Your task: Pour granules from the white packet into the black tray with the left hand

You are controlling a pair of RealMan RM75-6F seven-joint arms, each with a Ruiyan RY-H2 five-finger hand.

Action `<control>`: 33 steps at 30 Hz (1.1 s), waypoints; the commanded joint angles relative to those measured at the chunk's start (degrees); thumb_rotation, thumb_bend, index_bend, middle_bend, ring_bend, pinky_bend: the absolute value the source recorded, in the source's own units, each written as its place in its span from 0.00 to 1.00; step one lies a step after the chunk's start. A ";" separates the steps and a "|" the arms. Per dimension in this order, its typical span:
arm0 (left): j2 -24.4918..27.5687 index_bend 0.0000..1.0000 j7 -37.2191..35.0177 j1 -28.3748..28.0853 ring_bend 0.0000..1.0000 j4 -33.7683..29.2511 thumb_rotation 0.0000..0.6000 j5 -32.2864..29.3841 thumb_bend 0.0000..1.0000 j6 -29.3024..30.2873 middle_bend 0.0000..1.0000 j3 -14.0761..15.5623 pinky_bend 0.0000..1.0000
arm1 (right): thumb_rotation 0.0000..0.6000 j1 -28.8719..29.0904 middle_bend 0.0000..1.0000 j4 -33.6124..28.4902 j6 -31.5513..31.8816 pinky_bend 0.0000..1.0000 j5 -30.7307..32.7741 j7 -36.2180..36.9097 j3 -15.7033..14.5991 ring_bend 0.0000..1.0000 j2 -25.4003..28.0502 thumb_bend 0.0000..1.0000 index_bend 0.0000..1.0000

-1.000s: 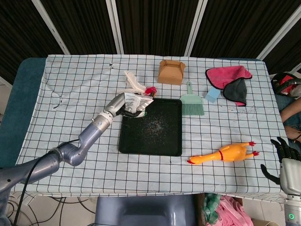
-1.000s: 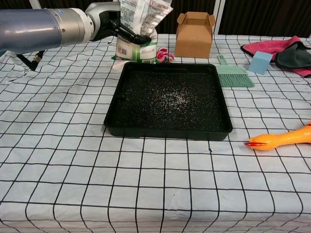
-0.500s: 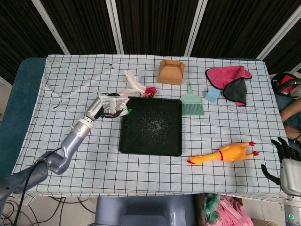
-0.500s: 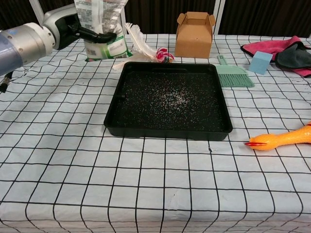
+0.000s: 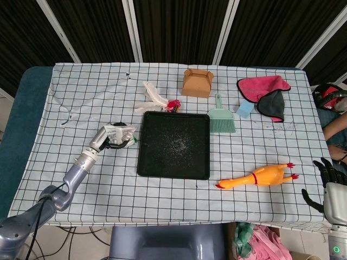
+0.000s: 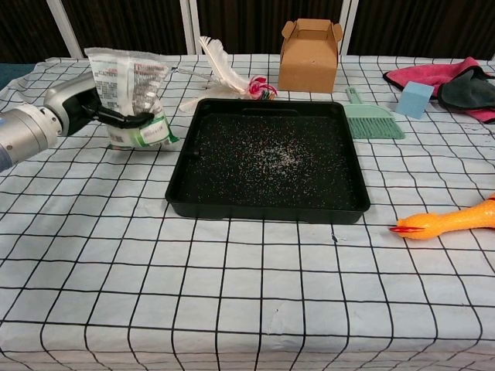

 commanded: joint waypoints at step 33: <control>-7.38 0.37 -4.77 -2.00 0.19 13.88 1.00 0.65 0.15 -4.56 0.34 4.05 0.28 | 1.00 0.10 0.08 0.16 -0.25 0.17 -0.19 0.45 -0.02 0.17 -0.07 0.24 0.16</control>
